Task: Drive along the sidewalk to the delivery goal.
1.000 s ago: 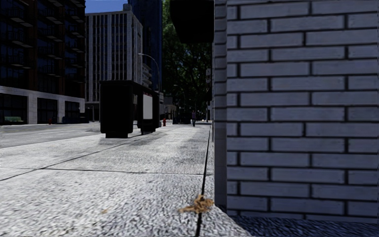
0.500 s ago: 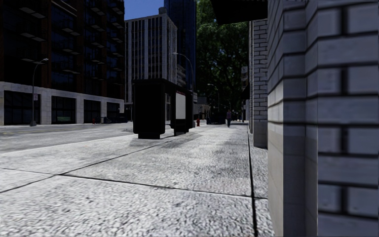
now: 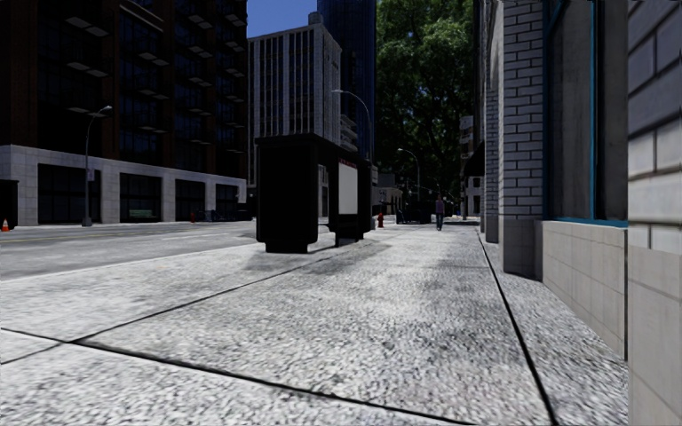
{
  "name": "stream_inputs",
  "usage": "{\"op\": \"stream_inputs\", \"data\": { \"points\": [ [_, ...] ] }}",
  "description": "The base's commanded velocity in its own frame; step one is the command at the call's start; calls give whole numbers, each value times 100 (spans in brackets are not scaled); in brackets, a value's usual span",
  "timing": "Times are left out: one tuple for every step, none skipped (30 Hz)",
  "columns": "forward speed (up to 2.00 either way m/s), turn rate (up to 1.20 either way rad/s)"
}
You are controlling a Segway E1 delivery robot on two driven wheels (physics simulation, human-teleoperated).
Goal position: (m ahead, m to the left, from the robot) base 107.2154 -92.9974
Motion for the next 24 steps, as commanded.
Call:
{"op": "stream_inputs", "data": {
  "points": [
    [138,0],
    [138,0],
    [138,0],
    [138,0],
    [138,0],
    [138,0],
    [138,0],
    [138,0],
    [138,0],
    [138,0],
    [145,0],
    [178,0],
    [191,0],
    [191,0],
    [195,0],
    [195,0],
    [195,-1],
    [195,-1],
    [195,-9],
    [195,-12],
    [195,-14],
    [195,-23],
    [195,-23],
    [195,-30]
  ]
}}
